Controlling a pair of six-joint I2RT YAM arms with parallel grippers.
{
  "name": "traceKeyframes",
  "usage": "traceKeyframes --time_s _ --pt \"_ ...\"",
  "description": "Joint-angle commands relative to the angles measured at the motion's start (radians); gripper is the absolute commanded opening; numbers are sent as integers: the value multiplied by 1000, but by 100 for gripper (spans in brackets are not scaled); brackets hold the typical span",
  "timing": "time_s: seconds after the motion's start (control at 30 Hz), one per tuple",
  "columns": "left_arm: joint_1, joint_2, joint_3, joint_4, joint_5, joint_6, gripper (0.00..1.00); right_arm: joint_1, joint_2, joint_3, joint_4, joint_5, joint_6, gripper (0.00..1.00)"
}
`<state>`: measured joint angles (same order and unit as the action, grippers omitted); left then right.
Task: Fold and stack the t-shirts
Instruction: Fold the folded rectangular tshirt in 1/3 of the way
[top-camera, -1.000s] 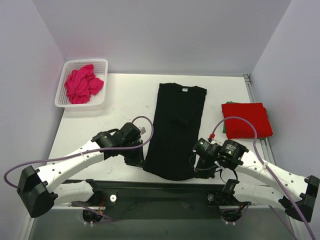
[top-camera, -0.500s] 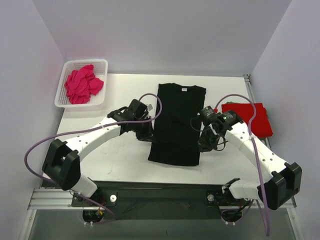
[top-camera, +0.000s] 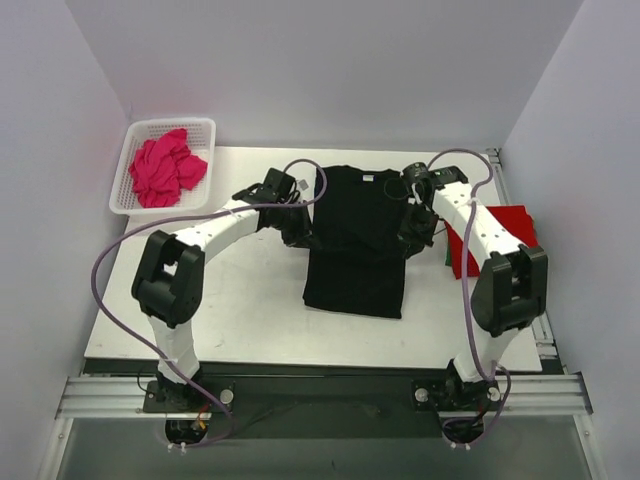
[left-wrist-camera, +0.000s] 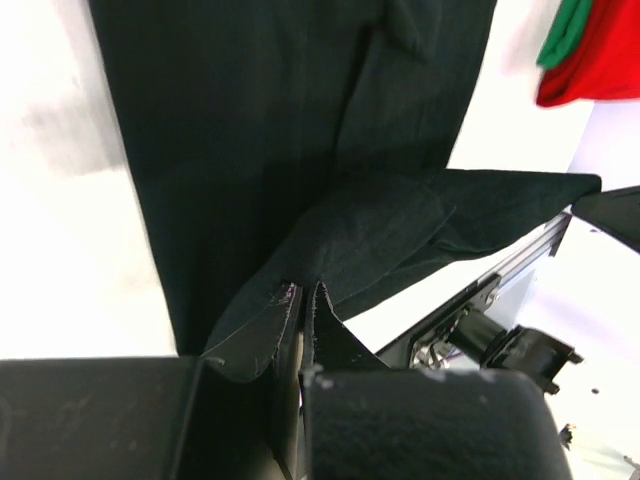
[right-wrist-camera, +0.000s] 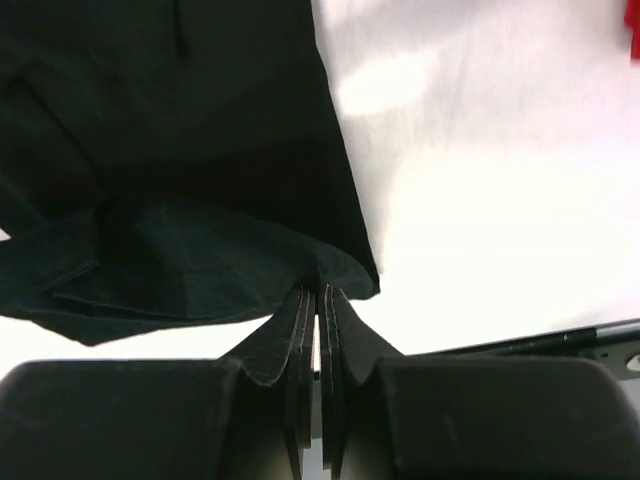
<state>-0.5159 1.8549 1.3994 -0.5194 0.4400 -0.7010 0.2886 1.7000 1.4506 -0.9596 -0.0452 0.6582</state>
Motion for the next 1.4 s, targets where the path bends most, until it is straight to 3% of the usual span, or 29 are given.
traceKeyframes --time_s 0.0,0.63,0.67,0.7,0.73,0.77,0.8,0.83,0.93,1.2,1.3,1.37 --pt "31 50 113 36 43 24 0 -31 87 97 -34 -8 -77 0" --pt "102 262 227 81 72 -3 0 -114 391 366 -48 -74 -131 0" --pt "108 265 237 82 71 -2 7 -115 406 372 -48 -77 -128 0" --pt "111 273 242 84 65 -3 22 -117 412 381 -51 -79 -127 0" --pt "114 276 248 87 66 -2 28 -118 418 392 -54 -88 -124 3" --pt "116 277 256 88 66 0 34 -118 427 413 -59 -93 -123 10" --pt "119 277 268 84 65 3 48 -120 428 425 -62 -99 -120 19" --pt "120 268 274 79 59 8 53 -123 426 435 -65 -101 -118 33" --pt "119 227 256 73 33 31 63 -127 397 452 -65 -102 -112 48" --pt "113 69 46 81 16 98 64 -129 257 314 -53 -96 -126 56" --pt "102 5 -66 105 8 104 64 -118 182 185 -13 -114 -131 56" --pt "79 -44 -184 139 5 94 64 -106 73 -27 83 -166 -118 55"
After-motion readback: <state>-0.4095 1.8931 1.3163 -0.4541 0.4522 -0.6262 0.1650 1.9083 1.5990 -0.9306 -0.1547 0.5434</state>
